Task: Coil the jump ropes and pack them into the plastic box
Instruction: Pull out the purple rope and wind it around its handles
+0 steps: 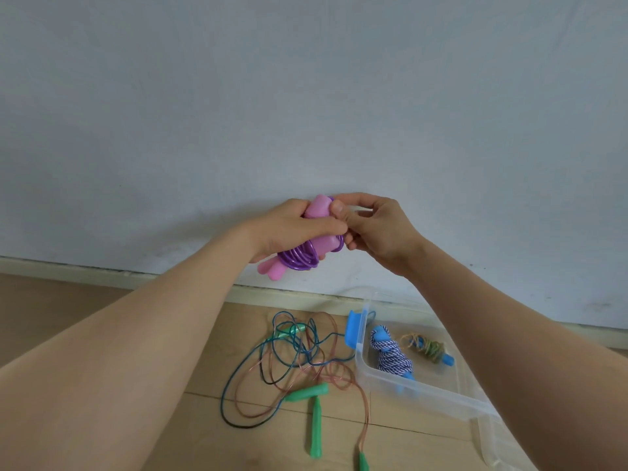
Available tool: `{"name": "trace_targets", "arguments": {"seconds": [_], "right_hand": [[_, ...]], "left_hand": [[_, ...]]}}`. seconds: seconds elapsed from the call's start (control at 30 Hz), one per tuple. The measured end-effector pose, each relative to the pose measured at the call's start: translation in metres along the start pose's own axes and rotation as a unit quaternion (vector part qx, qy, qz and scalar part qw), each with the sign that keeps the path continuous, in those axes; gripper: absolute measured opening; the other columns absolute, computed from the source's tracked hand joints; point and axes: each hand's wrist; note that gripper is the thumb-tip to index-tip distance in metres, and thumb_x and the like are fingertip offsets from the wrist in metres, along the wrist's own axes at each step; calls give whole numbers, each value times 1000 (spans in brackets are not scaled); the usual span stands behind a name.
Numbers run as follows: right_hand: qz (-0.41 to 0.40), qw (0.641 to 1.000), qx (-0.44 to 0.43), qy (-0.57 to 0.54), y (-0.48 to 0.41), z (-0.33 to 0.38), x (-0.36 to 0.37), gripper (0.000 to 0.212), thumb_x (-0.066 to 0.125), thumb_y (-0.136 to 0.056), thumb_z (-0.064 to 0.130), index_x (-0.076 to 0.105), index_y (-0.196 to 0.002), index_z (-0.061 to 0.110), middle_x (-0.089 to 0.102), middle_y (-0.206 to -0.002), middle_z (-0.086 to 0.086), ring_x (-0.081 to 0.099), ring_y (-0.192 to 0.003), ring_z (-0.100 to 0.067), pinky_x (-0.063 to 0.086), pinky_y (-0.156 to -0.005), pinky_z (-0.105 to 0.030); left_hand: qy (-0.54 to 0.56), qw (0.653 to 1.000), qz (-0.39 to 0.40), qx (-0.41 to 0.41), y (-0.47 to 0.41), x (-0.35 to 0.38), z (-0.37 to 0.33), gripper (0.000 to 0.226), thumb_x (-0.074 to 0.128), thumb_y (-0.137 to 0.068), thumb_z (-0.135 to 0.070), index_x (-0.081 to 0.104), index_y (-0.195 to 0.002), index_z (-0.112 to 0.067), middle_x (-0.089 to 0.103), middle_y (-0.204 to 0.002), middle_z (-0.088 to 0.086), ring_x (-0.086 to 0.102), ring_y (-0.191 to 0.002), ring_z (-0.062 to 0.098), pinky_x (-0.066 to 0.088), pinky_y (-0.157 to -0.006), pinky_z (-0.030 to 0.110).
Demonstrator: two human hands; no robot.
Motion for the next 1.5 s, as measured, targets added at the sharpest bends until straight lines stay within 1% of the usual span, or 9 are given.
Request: {"name": "trace_targets", "arguments": {"seconds": [0.17,0.33,0.53,0.63,0.8,1.07,1.2,1.37,1.5], "right_hand": [[16,998,-26,59,-1,6,21,35,65,-103,38,78,-104,5,61,-68,-12,49,-56,-16,44,-56,-28],[10,996,-3,92,-3,5,31,46,60,-105,46,63,-88,3,59,-61,-3,48,-54,-13,43,-56,-27],[85,983,110,-123,-2,11,21,59,52,-102,63,47,-72,12,29,-63,0,25,-54,-17,22,-51,-27],[104,963,156,-194,1,15,13,39,52,-107,38,53,-74,17,28,-73,-1,32,-58,-16,26,-52,-24],[11,986,135,-97,-2,8,16,31,50,-109,26,52,-80,16,29,-67,2,30,-55,-15,17,-53,-28],[-153,952,-42,263,-10,1,28,26,62,-99,30,52,-87,9,72,-81,-12,70,-71,-34,56,-59,-43],[-180,936,-110,282,-14,5,35,24,65,-99,25,52,-88,7,70,-72,-11,68,-69,-33,54,-62,-42],[-167,957,-77,224,-7,2,29,23,62,-102,24,53,-93,6,71,-63,-10,68,-52,-27,44,-48,-27],[-177,937,-110,280,-10,2,30,21,65,-99,26,56,-87,12,69,-68,-5,68,-63,-29,54,-58,-38]], "left_hand": [[90,994,-30,-55,1,-5,0,49,74,-91,-51,73,-105,-4,76,-100,17,70,-78,25,63,-78,50],[144,986,-38,-74,5,-8,5,52,78,-85,-53,69,-106,-6,75,-92,15,71,-77,25,62,-75,49],[221,970,17,-102,7,-9,5,47,70,-83,-53,71,-102,-10,72,-91,12,73,-82,26,63,-75,52],[230,967,11,-111,6,-14,11,42,71,-86,-50,73,-96,-9,71,-87,14,72,-80,28,57,-90,61],[220,970,1,-104,3,-7,9,24,60,-101,-39,63,-105,-16,70,-84,16,71,-76,33,55,-87,51],[164,973,-7,-160,1,-6,7,33,56,-99,-45,60,-94,-12,67,-82,15,72,-81,39,56,-82,49],[130,977,-11,-166,-4,-3,-1,60,56,-89,-70,67,-79,-12,66,-76,11,71,-76,36,60,-74,40],[134,976,-4,-173,-7,-2,0,51,58,-98,-58,66,-91,-8,66,-76,10,69,-69,32,59,-72,39],[104,974,46,-195,-3,-1,-5,41,56,-94,-45,66,-70,-14,59,-70,7,63,-62,30,54,-61,31]]}}
Point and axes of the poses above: each hand's wrist, its own y-axis away from the middle knuckle, its own x-axis out of the palm, z = x × y
